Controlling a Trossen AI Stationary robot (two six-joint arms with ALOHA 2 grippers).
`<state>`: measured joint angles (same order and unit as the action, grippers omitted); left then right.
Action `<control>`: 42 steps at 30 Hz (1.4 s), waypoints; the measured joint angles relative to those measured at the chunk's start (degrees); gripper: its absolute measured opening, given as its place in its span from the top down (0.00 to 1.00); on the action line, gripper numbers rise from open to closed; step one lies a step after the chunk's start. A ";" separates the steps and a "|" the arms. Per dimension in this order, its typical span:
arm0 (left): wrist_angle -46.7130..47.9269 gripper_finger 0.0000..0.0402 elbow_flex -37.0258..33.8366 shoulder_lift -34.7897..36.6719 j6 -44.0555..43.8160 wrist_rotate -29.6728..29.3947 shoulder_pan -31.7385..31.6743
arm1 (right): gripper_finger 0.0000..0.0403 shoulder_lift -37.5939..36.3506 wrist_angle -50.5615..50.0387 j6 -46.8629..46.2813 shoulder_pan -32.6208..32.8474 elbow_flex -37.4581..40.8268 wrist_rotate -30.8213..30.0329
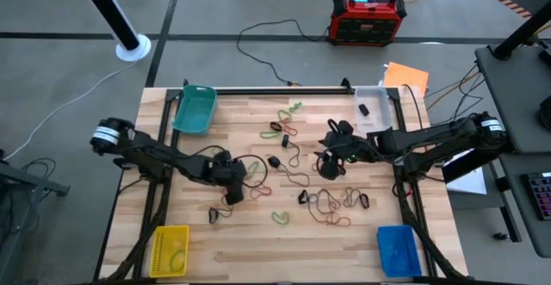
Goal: Sort rubber bands into baskets
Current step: Put the red rubber band into the green bin
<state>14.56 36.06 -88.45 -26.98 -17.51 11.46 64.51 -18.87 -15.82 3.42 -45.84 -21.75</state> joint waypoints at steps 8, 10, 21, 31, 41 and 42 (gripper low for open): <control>-1.20 0.65 0.15 -3.27 -3.06 0.48 0.11 | 0.53 0.00 0.54 -0.02 -0.02 0.81 -1.43; -1.52 0.76 0.17 -3.42 -3.08 0.69 0.13 | 0.53 0.00 0.83 -0.02 -0.02 0.97 -1.45; -2.20 1.00 -0.59 1.60 -2.01 -0.92 2.54 | 0.53 0.09 6.14 2.74 0.07 3.05 -2.58; -3.64 1.00 -0.38 14.80 -1.92 -8.80 7.55 | 0.53 0.09 25.02 6.03 0.07 12.59 -2.30; -3.52 1.00 -0.33 26.58 0.85 -21.19 7.08 | 0.53 0.09 31.62 5.96 0.05 17.32 -2.33; -3.41 1.00 -0.33 27.47 1.13 -22.13 6.88 | 0.53 0.09 31.75 6.02 0.04 17.34 -2.32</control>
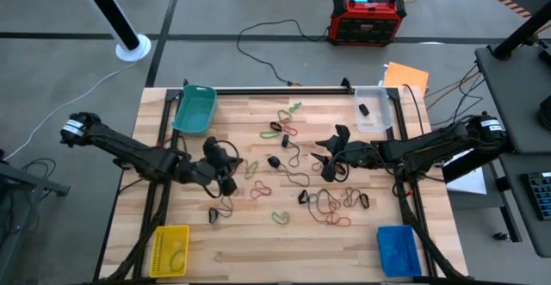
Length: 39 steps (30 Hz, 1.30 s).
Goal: Sort rubber bands into baskets
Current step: Put the red rubber band into the green bin
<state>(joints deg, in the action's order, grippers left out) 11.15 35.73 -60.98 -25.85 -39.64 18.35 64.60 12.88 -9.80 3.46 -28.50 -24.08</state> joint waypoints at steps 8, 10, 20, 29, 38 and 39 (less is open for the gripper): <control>5.63 1.00 0.04 5.10 -1.06 -3.53 -6.81 | 0.53 0.00 4.42 4.29 -0.11 0.06 -0.02; 7.47 1.00 0.06 6.29 -2.32 -2.09 -9.71 | 0.53 0.00 6.22 5.22 -0.11 0.06 -0.02; 13.89 1.00 0.13 11.86 -0.77 0.15 -24.49 | 0.53 -0.02 7.57 6.40 -0.11 0.06 -0.02; 19.21 1.00 0.13 13.29 0.35 0.78 -35.63 | 0.53 -0.02 7.57 6.72 -0.13 0.06 -0.08; 20.36 1.00 3.24 13.04 4.07 -4.43 -41.69 | 0.53 -0.02 7.54 7.93 -1.05 0.19 -0.11; 20.45 1.00 4.03 12.77 4.82 -5.45 -42.36 | 0.53 -0.02 7.54 7.79 -1.46 0.24 -0.12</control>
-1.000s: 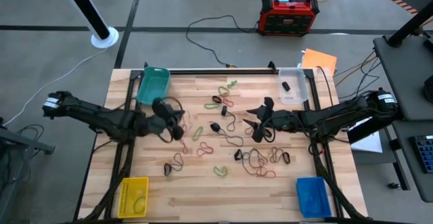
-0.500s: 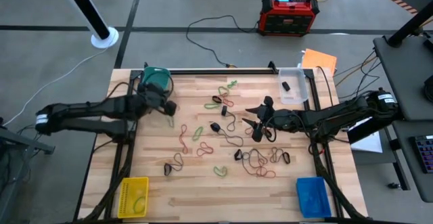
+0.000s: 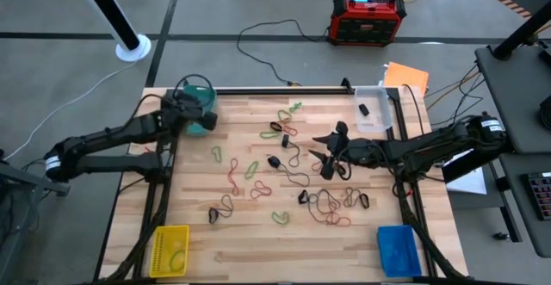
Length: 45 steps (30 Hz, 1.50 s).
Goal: Sort rubber bands into baskets
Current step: Put the red rubber band into the green bin
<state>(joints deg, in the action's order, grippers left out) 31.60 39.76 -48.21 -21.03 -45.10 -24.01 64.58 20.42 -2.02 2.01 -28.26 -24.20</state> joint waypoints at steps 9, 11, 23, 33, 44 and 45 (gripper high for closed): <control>0.98 1.00 4.53 -5.29 8.02 -5.95 -8.22 | 0.53 0.00 -0.26 -0.31 -2.44 0.49 -0.01; 1.05 1.00 4.58 -7.17 8.54 -3.35 -10.51 | 0.53 0.00 -0.27 -0.31 -2.70 0.74 -0.03; 3.22 1.00 5.93 -18.49 10.10 11.46 -22.12 | 0.53 0.02 -0.40 -0.92 -3.18 2.42 0.10; 17.38 1.00 15.74 -26.39 11.56 17.61 -26.06 | 0.53 0.02 0.84 -3.42 -3.94 5.37 0.06; 20.15 0.98 17.60 -28.59 10.67 23.17 -27.30 | 0.53 0.02 0.95 -5.02 -3.92 5.91 0.12; 20.03 0.96 17.60 -28.59 10.71 23.14 -27.30 | 0.53 0.02 0.96 -5.09 -3.92 5.92 0.12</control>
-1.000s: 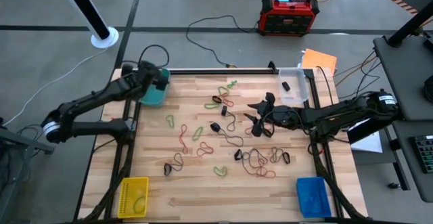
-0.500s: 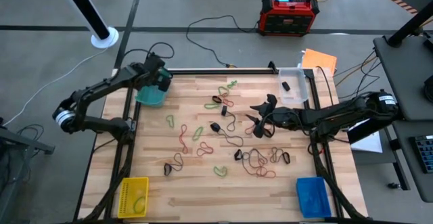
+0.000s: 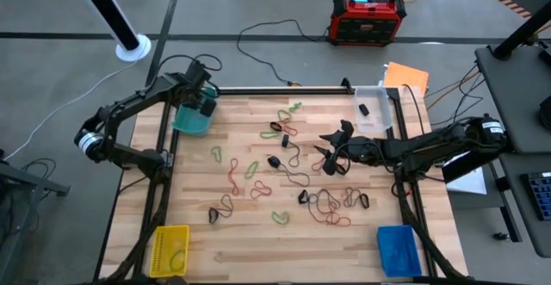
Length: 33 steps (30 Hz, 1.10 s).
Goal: Sort rubber bands into baskets
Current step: Put the red rubber band into the green bin, then put the violet rubber band into the blue bin
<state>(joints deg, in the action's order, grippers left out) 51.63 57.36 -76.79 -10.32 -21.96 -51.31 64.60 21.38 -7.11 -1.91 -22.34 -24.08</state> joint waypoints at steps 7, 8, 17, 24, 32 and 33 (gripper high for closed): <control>-1.21 0.78 -0.02 0.19 2.27 -0.02 0.02 | 0.53 0.00 0.40 0.13 0.00 0.01 0.00; -1.27 0.76 -0.02 0.48 2.22 0.01 0.10 | 0.53 0.00 0.42 0.09 0.00 0.03 0.00; -0.67 0.66 -2.16 12.44 -6.00 4.38 15.47 | 0.53 0.02 2.31 0.03 -0.17 0.12 0.00; -2.49 0.66 -7.27 20.56 -21.20 4.52 39.75 | 0.53 0.02 2.35 -3.92 -0.11 0.12 0.05; -2.95 0.66 -8.02 18.88 -43.08 7.15 70.98 | 0.53 0.02 2.96 -5.35 -0.11 -0.02 3.60; -2.98 0.66 -7.63 18.16 -45.64 7.35 74.49 | 0.53 0.02 2.98 -5.34 -0.11 -0.10 3.72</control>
<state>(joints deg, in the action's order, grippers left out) 48.65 49.73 -58.63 -55.97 -14.60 23.18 64.62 24.36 -12.45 -2.02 -22.44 -20.36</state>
